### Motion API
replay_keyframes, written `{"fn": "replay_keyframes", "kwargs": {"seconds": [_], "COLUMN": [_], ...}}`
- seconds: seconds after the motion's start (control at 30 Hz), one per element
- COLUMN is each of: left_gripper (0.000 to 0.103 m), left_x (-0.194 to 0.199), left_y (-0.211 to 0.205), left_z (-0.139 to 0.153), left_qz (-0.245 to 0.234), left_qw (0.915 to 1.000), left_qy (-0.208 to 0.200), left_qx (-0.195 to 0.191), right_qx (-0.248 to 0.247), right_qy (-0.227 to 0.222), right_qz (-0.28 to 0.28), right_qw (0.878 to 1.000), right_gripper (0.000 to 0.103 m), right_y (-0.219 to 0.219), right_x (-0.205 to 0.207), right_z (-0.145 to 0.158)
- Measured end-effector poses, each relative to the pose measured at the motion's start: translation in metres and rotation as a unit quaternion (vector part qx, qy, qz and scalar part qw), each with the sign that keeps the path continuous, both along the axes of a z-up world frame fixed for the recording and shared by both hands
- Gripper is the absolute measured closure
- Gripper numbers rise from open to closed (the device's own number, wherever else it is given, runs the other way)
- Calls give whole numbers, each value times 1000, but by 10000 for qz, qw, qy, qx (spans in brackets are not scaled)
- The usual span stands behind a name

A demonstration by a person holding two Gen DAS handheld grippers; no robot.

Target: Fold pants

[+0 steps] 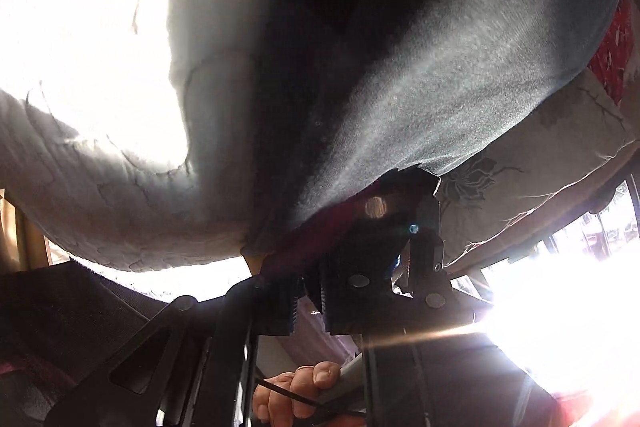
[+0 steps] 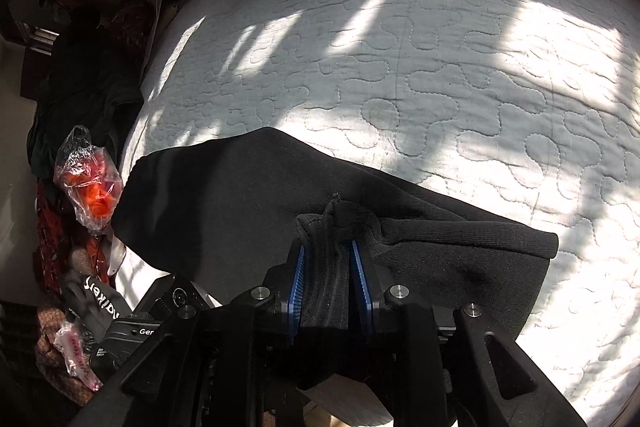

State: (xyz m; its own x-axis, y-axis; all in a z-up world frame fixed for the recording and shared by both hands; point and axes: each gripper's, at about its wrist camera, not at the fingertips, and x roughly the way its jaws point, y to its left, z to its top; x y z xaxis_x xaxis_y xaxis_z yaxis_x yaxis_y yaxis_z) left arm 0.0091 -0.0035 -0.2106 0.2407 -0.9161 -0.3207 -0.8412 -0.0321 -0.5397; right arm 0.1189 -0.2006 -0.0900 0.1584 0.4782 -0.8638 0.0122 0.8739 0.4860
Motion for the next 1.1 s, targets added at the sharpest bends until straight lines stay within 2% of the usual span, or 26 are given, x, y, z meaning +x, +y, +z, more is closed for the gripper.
{"fn": "replay_keyframes", "kwargs": {"seconds": [0.03,0.07,0.17,0.23,0.3,0.37,0.4,0.47,0.57,0.63,0.67,0.77,0.87,0.93,1.0,1.1], "left_gripper": [93,82,62,52,51,51,51,51,51,51,51,50,50,50,50,50], "left_x": [-2,-4,-12,-16,-16,-12,-9,-2,6,12,15,25,33,43,54,62], "left_y": [2,6,17,25,29,26,22,11,-16,-29,-40,-64,-75,-84,-81,-72], "left_z": [2,5,18,30,46,64,72,88,110,120,124,131,134,137,132,121], "left_qz": [10,35,114,28,-218,-539,-716,-1142,-1833,-2174,-2358,-2841,-3136,-3286,-3420,-3461], "left_qw": [10000,9998,9989,9961,9890,9772,9696,9483,9040,8754,8598,8203,7852,7685,7605,7707], "left_qy": [2,-30,-180,-336,-657,-1071,-1265,-1699,-2253,-2519,-2638,-2883,-3080,-3130,-3053,-2860], "left_qx": [53,179,425,811,1310,1752,1968,2425,3137,3505,3681,4041,4361,4511,4598,4521], "right_qx": [-12,-18,-77,-43,103,312,430,765,1271,1596,1768,2328,2852,3048,3214,3444], "right_qy": [-10,-32,-203,-303,-376,-476,-516,-587,-546,-389,-294,22,362,489,428,366], "right_qz": [-21,-48,-127,-227,-388,-560,-654,-866,-1291,-1598,-1748,-2248,-2715,-2979,-3244,-3637], "right_qw": [10000,10000,9997,9993,9985,9968,9956,9916,9819,9734,9682,9462,9185,9033,8886,8648], "right_gripper": [76,74,69,66,66,66,64,58,48,47,47,47,47,47,47,47], "right_y": [1,1,-1,-8,-19,-30,-36,-49,-66,-75,-80,-89,-89,-88,-91,-97], "right_x": [0,-1,-7,-12,-20,-32,-40,-58,-88,-105,-111,-127,-136,-139,-138,-138], "right_z": [1,4,14,21,29,37,41,45,39,25,16,-13,-40,-52,-59,-66]}}
